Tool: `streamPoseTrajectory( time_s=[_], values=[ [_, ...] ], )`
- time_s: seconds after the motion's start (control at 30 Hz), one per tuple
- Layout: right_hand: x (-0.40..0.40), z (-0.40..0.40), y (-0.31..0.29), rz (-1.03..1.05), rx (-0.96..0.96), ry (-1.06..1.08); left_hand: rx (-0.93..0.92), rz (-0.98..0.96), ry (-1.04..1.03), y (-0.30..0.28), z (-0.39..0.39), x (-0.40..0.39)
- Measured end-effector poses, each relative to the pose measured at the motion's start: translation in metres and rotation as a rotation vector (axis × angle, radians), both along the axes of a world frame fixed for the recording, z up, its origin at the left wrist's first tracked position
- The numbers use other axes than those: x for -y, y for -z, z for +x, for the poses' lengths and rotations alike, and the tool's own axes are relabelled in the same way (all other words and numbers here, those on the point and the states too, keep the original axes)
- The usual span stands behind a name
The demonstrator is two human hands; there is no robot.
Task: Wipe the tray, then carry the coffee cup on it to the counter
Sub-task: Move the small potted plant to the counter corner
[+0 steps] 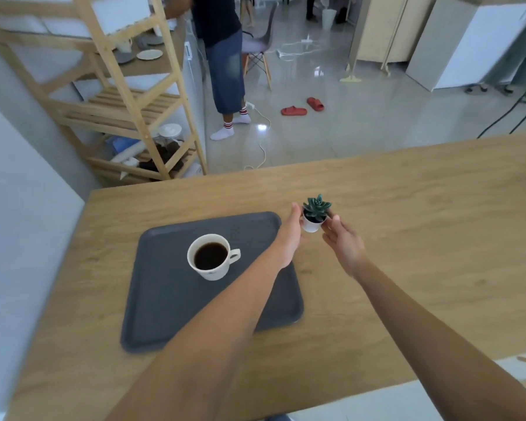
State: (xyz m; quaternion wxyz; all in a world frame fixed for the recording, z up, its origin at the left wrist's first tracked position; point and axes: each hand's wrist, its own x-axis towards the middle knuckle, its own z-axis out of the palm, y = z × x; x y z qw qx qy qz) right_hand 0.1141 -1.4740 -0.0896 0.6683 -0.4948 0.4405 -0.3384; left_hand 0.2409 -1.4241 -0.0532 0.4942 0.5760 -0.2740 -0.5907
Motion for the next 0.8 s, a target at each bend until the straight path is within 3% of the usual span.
streamPoseTrajectory(
  time_s=[0.33, 0.57, 0.8],
  values=[
    [0.032, 0.188, -0.065, -0.048, 0.055, -0.320, 0.042, -0.088, -0.241, -0.057, 0.176, -0.005],
    [-0.004, 0.361, -0.045, 0.043, 0.004, -0.547, 0.050, -0.041, -0.450, -0.027, 0.327, -0.057],
    [-0.037, 0.487, -0.018, 0.139, -0.061, -0.632, 0.029, -0.003, -0.600, 0.012, 0.437, -0.092]
  ],
)
